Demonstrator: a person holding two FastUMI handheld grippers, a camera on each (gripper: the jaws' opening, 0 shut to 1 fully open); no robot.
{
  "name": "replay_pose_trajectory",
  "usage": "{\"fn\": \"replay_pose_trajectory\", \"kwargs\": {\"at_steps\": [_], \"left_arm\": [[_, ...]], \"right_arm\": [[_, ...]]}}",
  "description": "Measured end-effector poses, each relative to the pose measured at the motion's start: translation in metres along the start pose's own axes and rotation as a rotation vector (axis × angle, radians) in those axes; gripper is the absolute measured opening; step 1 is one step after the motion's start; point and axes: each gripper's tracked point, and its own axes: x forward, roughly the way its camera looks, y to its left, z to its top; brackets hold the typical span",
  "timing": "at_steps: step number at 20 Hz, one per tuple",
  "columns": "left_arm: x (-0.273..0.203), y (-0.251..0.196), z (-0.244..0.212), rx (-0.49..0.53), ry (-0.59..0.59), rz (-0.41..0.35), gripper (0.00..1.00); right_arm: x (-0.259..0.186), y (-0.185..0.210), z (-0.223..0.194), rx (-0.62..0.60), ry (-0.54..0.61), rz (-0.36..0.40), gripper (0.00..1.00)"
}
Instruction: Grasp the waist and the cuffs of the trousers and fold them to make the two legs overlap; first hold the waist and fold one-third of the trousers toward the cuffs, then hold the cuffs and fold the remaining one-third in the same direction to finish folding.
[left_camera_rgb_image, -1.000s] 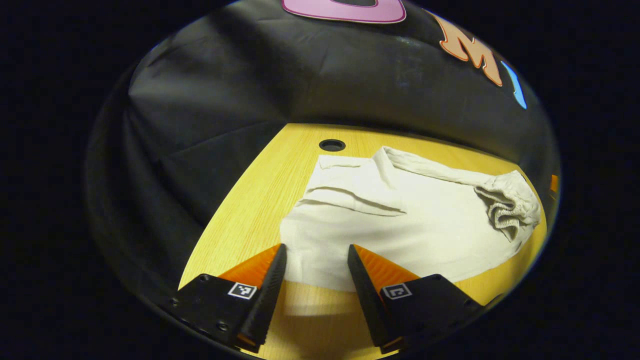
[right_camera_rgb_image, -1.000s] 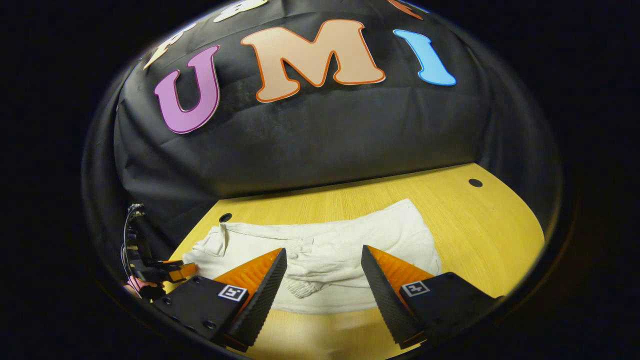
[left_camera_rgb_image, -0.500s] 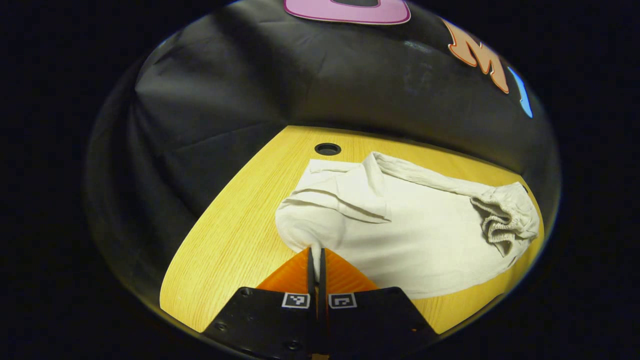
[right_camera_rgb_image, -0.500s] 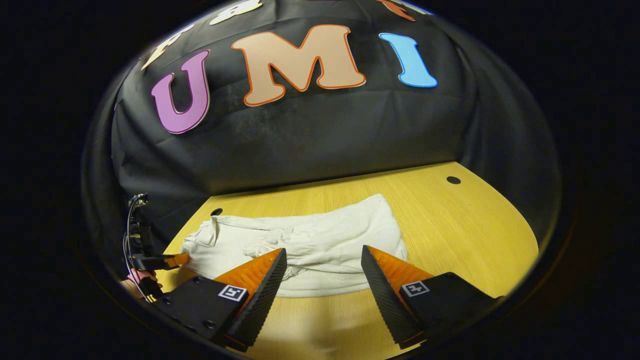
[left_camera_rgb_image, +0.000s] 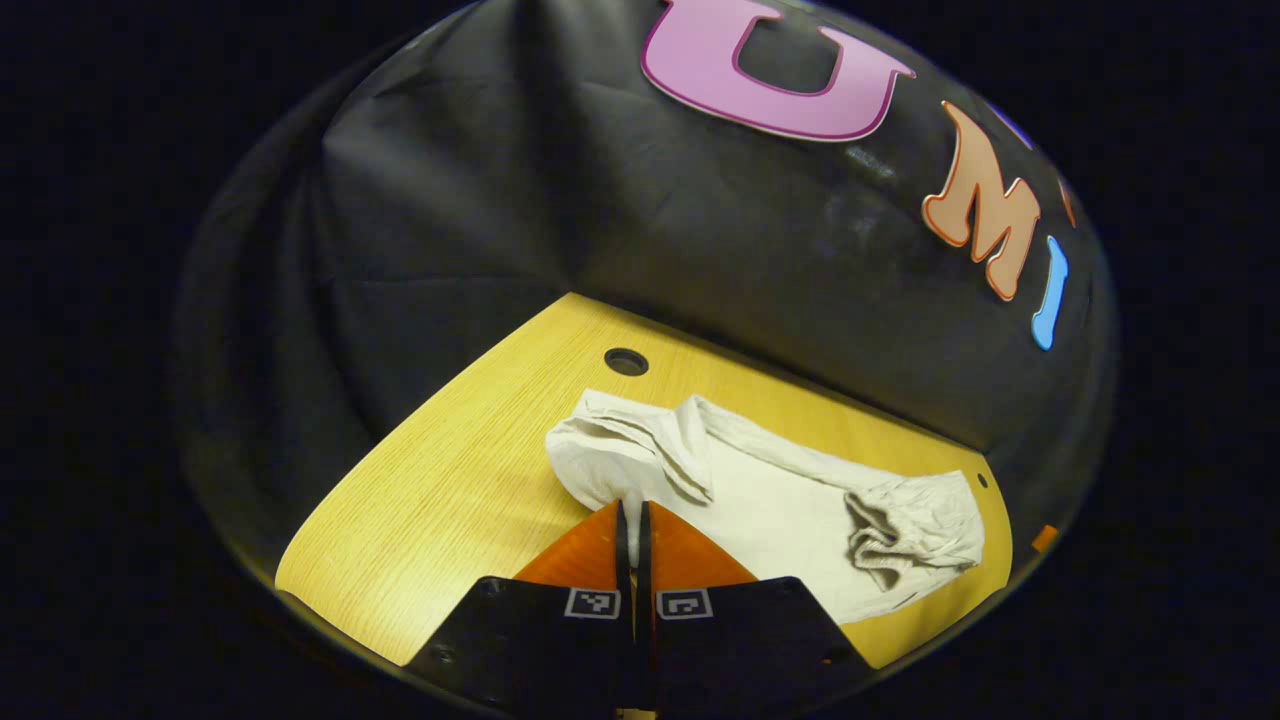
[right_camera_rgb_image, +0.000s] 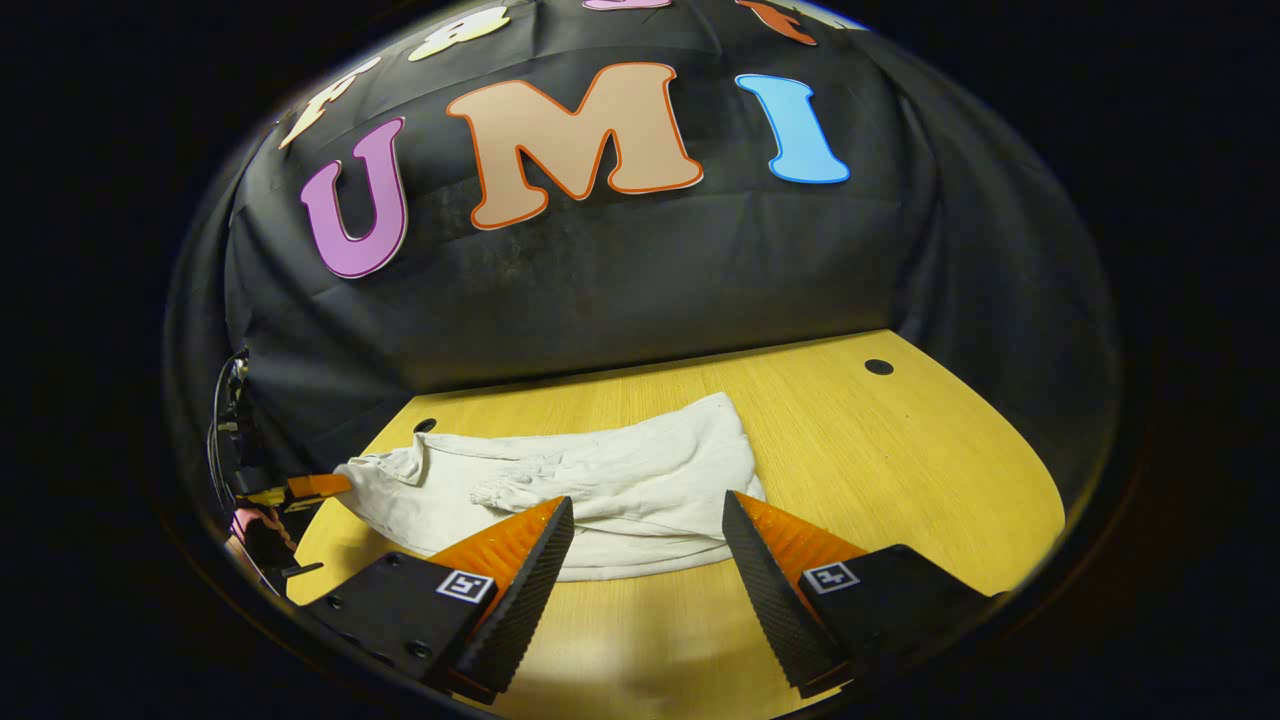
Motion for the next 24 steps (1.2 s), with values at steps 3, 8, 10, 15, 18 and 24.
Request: {"fn": "replay_pose_trajectory", "kwargs": {"at_steps": [3,8,10,15,18,24], "left_arm": [[-0.007,-0.041,0.017,0.004,-0.037,-0.043,0.00],[-0.018,-0.118,0.037,0.020,-0.083,-0.122,0.00],[-0.023,-0.151,0.045,0.045,-0.104,-0.152,0.00],[-0.041,-0.239,0.051,0.140,-0.147,-0.218,0.00],[-0.048,-0.289,0.043,0.246,-0.151,-0.244,0.01],[-0.040,-0.378,-0.016,0.485,-0.110,-0.320,0.00]], "right_arm": [[-0.006,-0.012,0.003,-0.003,0.012,0.016,0.97],[-0.018,-0.039,0.005,-0.005,0.028,0.040,0.96],[-0.022,-0.051,0.008,-0.010,0.024,0.037,0.97],[-0.032,-0.087,0.004,-0.008,0.040,0.045,0.96],[-0.036,-0.110,0.000,-0.026,0.057,0.049,0.96],[-0.043,-0.153,0.000,-0.039,0.061,0.033,0.96]]}}
